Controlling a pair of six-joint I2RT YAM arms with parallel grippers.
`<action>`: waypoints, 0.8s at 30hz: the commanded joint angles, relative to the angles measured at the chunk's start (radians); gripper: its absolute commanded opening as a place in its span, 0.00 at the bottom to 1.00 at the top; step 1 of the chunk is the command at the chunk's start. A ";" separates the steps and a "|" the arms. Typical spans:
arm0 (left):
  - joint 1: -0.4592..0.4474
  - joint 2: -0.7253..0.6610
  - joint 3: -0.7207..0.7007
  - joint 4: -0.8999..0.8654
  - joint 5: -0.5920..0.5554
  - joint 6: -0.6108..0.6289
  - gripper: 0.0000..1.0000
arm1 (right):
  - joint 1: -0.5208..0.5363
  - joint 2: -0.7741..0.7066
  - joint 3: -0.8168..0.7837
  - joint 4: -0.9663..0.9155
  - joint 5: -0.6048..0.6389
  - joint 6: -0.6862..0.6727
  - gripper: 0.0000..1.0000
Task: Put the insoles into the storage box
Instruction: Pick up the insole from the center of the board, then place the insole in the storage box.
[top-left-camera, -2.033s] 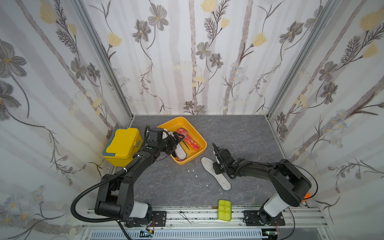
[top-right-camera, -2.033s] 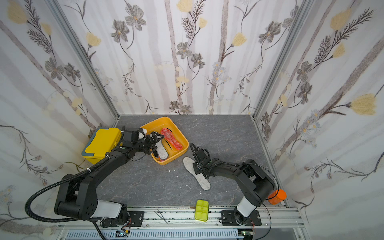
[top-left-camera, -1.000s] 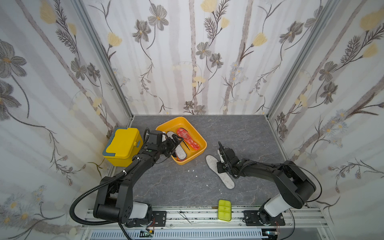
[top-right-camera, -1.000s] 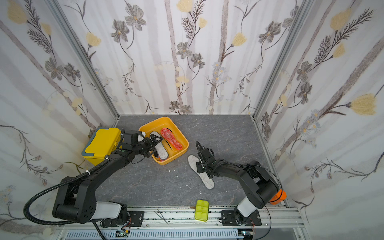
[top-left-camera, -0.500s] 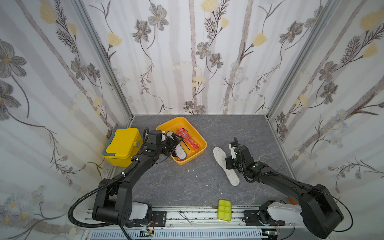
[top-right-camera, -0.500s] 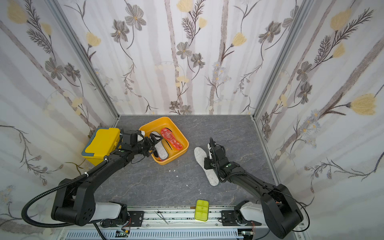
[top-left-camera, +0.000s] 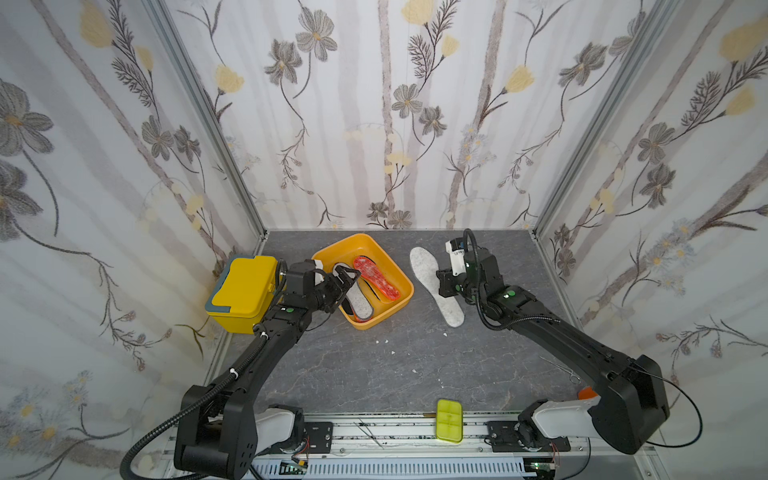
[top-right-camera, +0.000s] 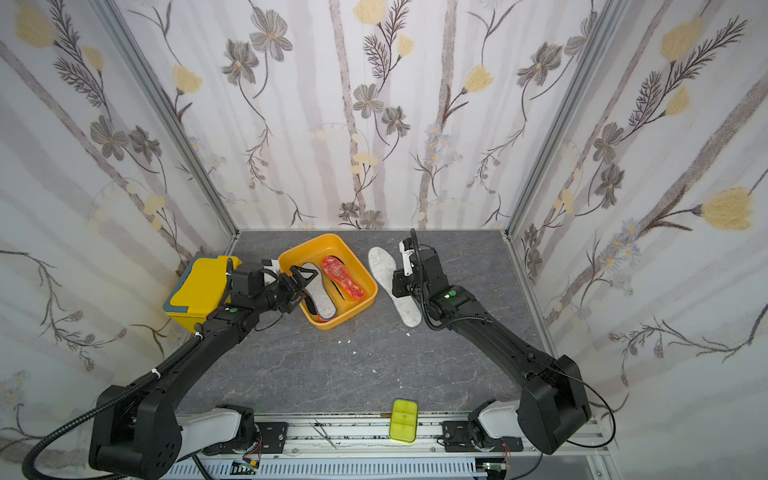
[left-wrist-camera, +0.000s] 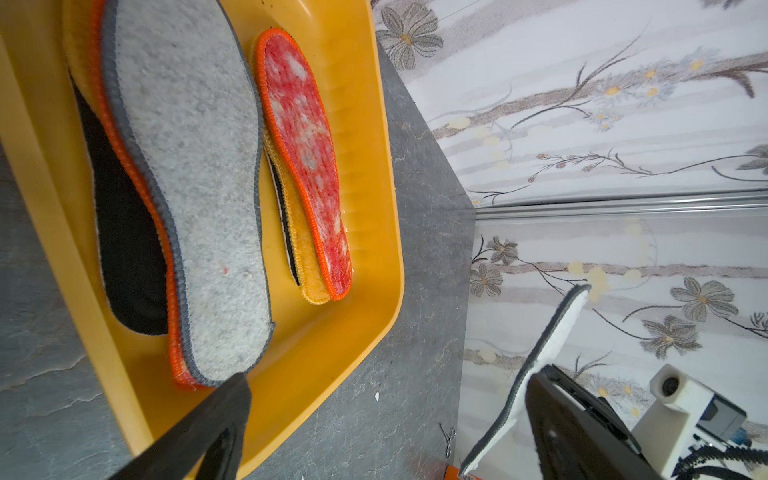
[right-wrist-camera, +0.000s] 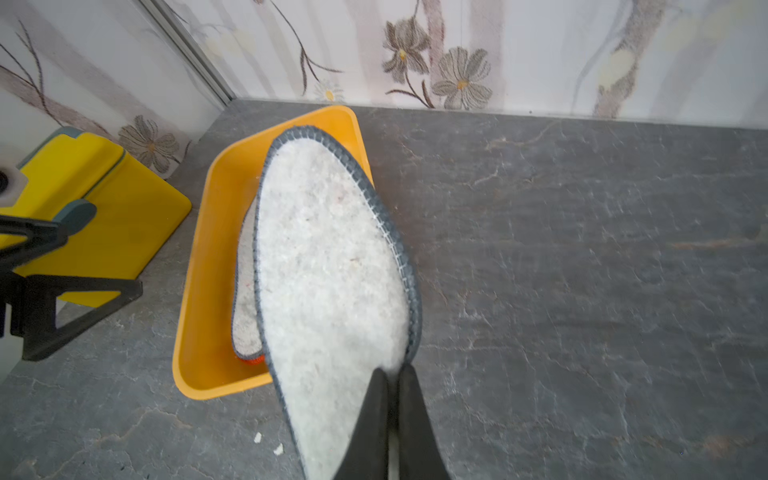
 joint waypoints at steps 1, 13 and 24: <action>0.009 -0.024 -0.010 -0.006 -0.013 0.007 1.00 | 0.022 0.090 0.125 0.001 -0.012 -0.029 0.00; 0.030 -0.063 -0.037 -0.045 -0.017 0.018 1.00 | 0.059 0.517 0.543 -0.014 -0.107 -0.055 0.00; 0.032 -0.074 -0.047 -0.050 -0.019 0.018 1.00 | 0.061 0.700 0.689 0.057 -0.177 -0.081 0.00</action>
